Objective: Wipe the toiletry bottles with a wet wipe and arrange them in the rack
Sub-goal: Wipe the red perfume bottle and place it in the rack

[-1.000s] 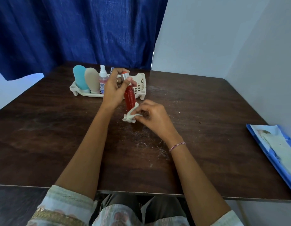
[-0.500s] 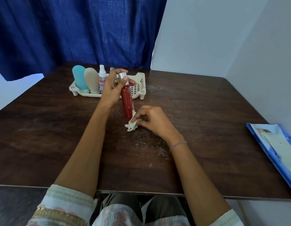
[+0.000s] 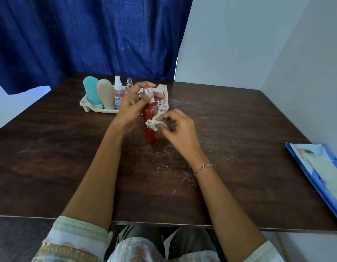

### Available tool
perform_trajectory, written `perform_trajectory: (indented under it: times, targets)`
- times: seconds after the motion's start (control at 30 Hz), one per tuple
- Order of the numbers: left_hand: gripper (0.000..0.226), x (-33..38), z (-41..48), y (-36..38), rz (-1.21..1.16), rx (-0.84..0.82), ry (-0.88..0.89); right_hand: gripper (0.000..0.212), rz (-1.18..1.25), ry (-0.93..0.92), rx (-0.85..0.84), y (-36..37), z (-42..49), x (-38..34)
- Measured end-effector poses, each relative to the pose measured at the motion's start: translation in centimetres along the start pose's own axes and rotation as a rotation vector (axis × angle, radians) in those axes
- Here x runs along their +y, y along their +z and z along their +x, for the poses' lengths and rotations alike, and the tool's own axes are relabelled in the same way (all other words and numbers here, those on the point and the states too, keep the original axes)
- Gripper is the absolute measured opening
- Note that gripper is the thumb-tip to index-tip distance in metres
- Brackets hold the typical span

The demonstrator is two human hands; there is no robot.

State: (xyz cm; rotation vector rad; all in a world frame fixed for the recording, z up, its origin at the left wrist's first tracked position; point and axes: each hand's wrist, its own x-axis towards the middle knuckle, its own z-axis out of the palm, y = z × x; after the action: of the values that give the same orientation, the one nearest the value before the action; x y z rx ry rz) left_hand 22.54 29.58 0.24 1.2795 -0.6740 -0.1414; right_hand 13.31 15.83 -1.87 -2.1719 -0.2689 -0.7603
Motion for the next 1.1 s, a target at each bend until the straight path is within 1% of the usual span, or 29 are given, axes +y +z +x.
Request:
perform_trajectory:
  times: [0.13, 0.17, 0.3, 0.33, 0.5, 0.57, 0.67, 0.7, 0.73, 0.8, 0.87, 0.9, 1.0, 1.1]
  targets:
    - [0.021, 0.1, -0.1, 0.6, -0.034, -0.075, 0.008, 0.016, -0.016, -0.085, -0.08, 1.1, -0.5, -0.8]
    - [0.022, 0.1, 0.0, 0.6, -0.045, -0.086, 0.008, 0.017, -0.011, -0.083, -0.054, 1.2, -0.4, -0.8]
    - [0.023, 0.2, 0.0, 0.2, -0.102, -0.098, -0.01, 0.019, 0.021, 0.017, 0.194, 0.9, 0.2, 0.1]
    - [0.023, 0.2, 0.0, 0.1, -0.103, -0.103, -0.01, 0.018, 0.015, 0.023, 0.209, 0.9, 0.3, 0.1]
    - [0.023, 0.0, -0.1, 0.2, -0.107, -0.139, -0.022, 0.015, 0.023, -0.143, 0.046, 1.9, -0.5, -1.0]
    - [0.024, 0.0, -0.1, 0.1, -0.112, -0.145, -0.02, 0.015, 0.016, -0.14, 0.071, 1.8, -0.4, -0.7]
    - [0.023, 0.1, -0.2, 0.0, -0.13, -0.141, -0.025, 0.015, 0.028, 0.025, 0.196, 1.6, 0.3, 0.1]
    - [0.023, 0.1, -0.2, 0.0, -0.135, -0.144, -0.026, 0.015, 0.035, 0.05, 0.211, 1.5, 0.4, 0.1]
    - [0.023, 0.2, -0.2, 0.2, -0.142, -0.149, -0.028, 0.016, 0.052, 0.037, 0.195, 1.5, 0.4, 0.0]
    - [0.024, 0.2, -0.2, 0.2, -0.151, -0.161, -0.042, 0.016, 0.096, -0.055, 0.098, 1.8, 0.1, -0.5]
    - [0.023, 0.2, -0.3, 0.2, -0.142, -0.161, -0.05, 0.017, 0.075, -0.142, 0.019, 2.2, -0.4, -1.1]
    - [0.023, 0.1, -0.3, 0.2, -0.136, -0.159, -0.049, 0.018, 0.042, -0.165, 0.009, 2.3, -0.5, -1.2]
    - [0.023, 0.0, -0.2, 0.5, -0.144, -0.172, -0.04, 0.017, -0.026, -0.159, 0.037, 2.1, -0.3, -0.9]
    - [0.024, -0.1, -0.1, 0.7, -0.143, -0.185, -0.049, 0.016, -0.008, -0.101, 0.097, 1.5, 0.1, -0.4]
